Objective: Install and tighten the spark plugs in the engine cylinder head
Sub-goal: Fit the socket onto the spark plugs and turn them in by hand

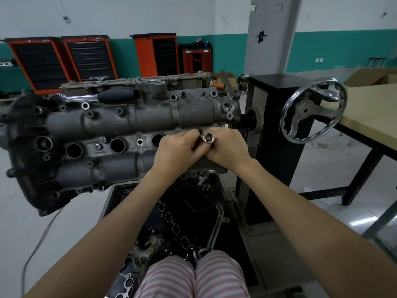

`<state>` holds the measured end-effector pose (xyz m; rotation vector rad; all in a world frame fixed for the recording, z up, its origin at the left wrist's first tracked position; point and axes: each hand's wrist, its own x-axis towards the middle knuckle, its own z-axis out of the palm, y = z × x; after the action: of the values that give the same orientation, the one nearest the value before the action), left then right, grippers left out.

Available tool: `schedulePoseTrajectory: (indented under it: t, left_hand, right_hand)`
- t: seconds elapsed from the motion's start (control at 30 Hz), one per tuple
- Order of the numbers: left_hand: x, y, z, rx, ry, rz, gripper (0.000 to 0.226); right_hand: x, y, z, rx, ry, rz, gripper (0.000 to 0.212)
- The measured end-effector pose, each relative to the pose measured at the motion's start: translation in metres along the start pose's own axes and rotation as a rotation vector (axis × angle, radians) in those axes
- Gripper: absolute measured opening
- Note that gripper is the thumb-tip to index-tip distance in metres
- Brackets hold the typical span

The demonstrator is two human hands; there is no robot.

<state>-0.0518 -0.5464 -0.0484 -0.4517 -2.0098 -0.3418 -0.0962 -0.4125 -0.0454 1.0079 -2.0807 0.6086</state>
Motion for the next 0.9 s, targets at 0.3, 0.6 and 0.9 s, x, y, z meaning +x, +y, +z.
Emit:
schedulePoseTrajectory:
  t: [0.3,0.6,0.9]
  left_hand:
    - [-0.0007,0.0064,-0.0059,-0.061,-0.027,0.000,0.028]
    - [-0.0004,-0.0011,0.0004,-0.011,0.020,0.033,0.040]
    - [0.0000,0.0062,-0.0054,-0.063,-0.030,-0.012,0.027]
  right_hand:
    - [0.0016,-0.0006,0.0014,-0.052,-0.091,0.056,0.021]
    - [0.0000,0.0008,0.0011,-0.023,-0.039,0.015,0.014]
    - [0.0008,0.0000,0.0002,-0.041,-0.074,0.000,0.011]
